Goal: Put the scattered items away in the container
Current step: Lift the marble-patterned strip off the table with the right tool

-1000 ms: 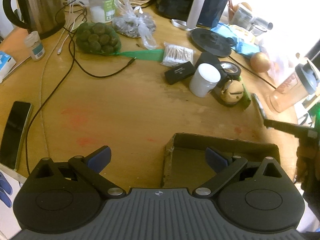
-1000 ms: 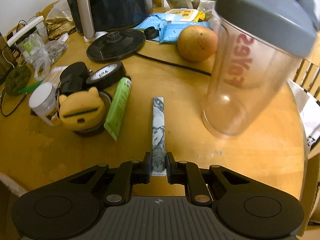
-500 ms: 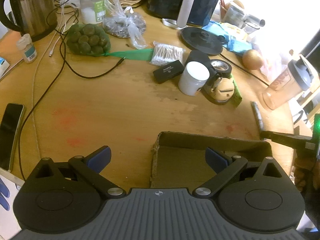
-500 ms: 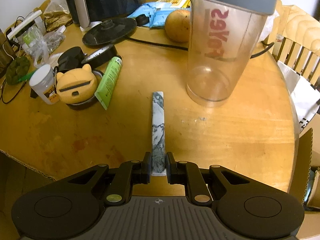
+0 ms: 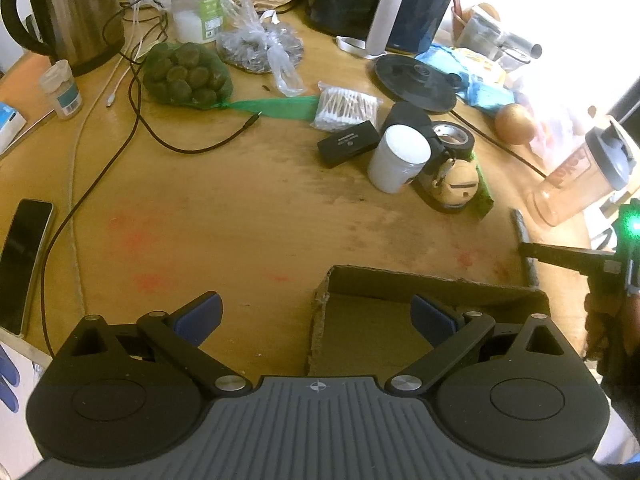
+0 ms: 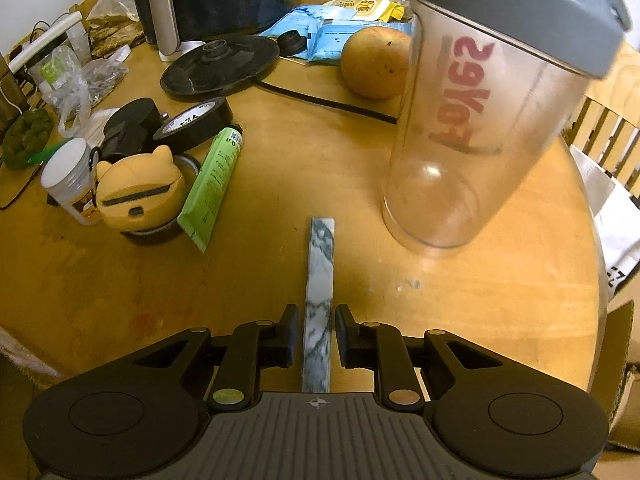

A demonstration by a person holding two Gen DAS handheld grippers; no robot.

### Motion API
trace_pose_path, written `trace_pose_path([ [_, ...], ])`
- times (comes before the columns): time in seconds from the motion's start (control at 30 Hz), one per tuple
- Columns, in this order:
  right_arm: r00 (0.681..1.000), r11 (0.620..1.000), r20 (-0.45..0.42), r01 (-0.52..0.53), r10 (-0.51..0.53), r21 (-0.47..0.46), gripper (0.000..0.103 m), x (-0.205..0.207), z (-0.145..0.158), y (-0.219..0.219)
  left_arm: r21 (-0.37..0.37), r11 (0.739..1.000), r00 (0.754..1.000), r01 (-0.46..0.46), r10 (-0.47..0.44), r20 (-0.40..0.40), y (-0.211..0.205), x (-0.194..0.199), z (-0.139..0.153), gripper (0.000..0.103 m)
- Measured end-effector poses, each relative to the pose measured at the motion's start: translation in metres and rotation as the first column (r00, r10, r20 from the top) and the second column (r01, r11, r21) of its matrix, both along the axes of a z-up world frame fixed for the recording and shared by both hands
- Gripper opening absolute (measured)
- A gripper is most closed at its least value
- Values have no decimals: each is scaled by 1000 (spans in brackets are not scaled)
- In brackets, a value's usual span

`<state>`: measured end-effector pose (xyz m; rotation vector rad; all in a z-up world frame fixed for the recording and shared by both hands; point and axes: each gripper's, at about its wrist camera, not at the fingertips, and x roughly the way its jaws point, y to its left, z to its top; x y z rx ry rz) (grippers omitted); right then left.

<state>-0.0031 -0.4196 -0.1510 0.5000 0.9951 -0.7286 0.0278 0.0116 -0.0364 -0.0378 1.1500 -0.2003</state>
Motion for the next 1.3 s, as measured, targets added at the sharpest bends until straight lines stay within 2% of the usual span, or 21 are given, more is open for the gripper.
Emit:
trace_pose_path([
  [0.57,999,999,-45,12,-10,39,17,10,1,-13,5,999,999,36,-36,23,-5,13,3,102],
  [0.93,999,998,4,50,-51,38,17,-5,18,-6,33,995,993,98,-100,60,-13,23,10,102],
  [1.3,992,996,89,84,-86,31,17,-28,53,15,79,984,980,162,-170,106,-26,32,15,102],
])
